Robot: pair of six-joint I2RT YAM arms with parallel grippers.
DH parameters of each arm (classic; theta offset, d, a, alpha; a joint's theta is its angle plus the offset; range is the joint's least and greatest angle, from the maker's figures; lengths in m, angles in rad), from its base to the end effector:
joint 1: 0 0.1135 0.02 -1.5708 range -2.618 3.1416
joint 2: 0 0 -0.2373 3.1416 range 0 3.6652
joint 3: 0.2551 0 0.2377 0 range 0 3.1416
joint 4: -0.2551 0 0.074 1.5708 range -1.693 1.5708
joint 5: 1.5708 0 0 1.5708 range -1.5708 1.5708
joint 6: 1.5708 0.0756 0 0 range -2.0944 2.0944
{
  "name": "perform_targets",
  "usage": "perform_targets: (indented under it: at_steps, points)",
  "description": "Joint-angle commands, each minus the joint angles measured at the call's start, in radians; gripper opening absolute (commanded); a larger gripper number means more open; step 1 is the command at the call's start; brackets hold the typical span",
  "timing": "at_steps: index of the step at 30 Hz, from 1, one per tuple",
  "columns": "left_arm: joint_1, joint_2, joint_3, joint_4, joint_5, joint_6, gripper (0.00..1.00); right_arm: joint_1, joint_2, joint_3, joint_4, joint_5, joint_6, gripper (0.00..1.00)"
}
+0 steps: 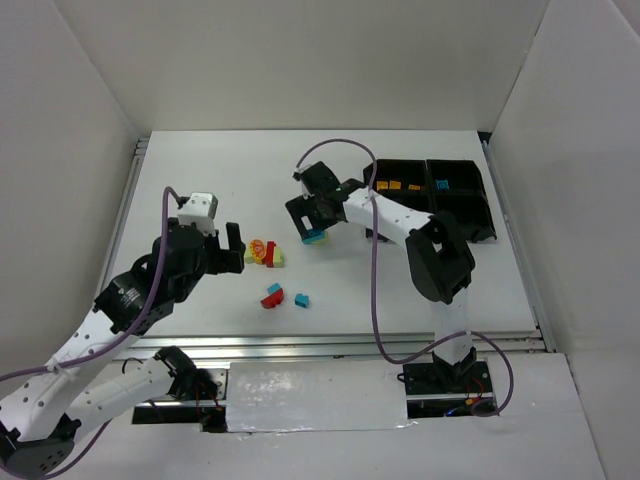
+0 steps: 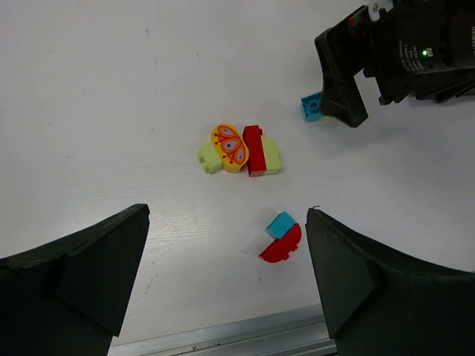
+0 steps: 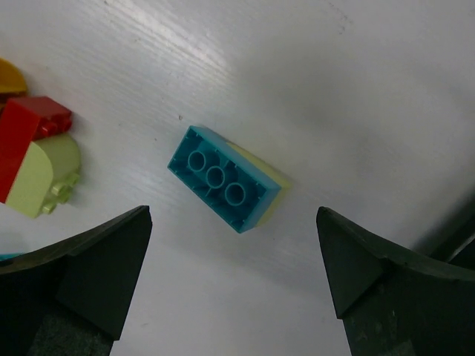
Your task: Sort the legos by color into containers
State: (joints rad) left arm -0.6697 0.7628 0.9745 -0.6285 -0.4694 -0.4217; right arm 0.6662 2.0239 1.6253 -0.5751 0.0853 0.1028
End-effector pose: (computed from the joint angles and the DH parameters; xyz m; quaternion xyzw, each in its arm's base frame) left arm 0.1702 -0.0912 0.3272 -0.0251 0.8246 -0.1088 0.5547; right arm 0.3523 0.2688 0.1694 -0.2534 0.9207 0.0724 0.2877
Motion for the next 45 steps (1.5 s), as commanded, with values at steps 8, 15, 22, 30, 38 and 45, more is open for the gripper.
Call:
perform_targets:
  at_steps: [8,15,22,30,38,45]
  points:
    - [0.004,0.017,-0.011,0.030,0.054,0.018,0.99,0.007,0.015,-0.032,0.081,-0.081,-0.368,0.92]
    - [0.004,0.024,-0.011,0.035,0.081,0.026,1.00,0.007,0.050,-0.022,0.121,-0.071,-0.433,0.92]
    - [0.004,0.023,-0.014,0.036,0.081,0.027,0.99,-0.005,0.081,0.010,0.098,-0.160,-0.457,0.84]
    - [0.004,0.023,-0.013,0.036,0.086,0.027,0.99,-0.016,0.020,-0.045,0.128,-0.223,-0.355,0.29]
    - [0.005,0.020,0.000,0.044,0.123,-0.002,0.99,-0.053,-0.275,-0.258,0.264,-0.199,0.047,0.00]
    - [0.005,0.015,-0.042,0.269,0.474,-0.075,1.00,-0.175,-0.773,-0.617,0.460,-0.387,0.403,0.00]
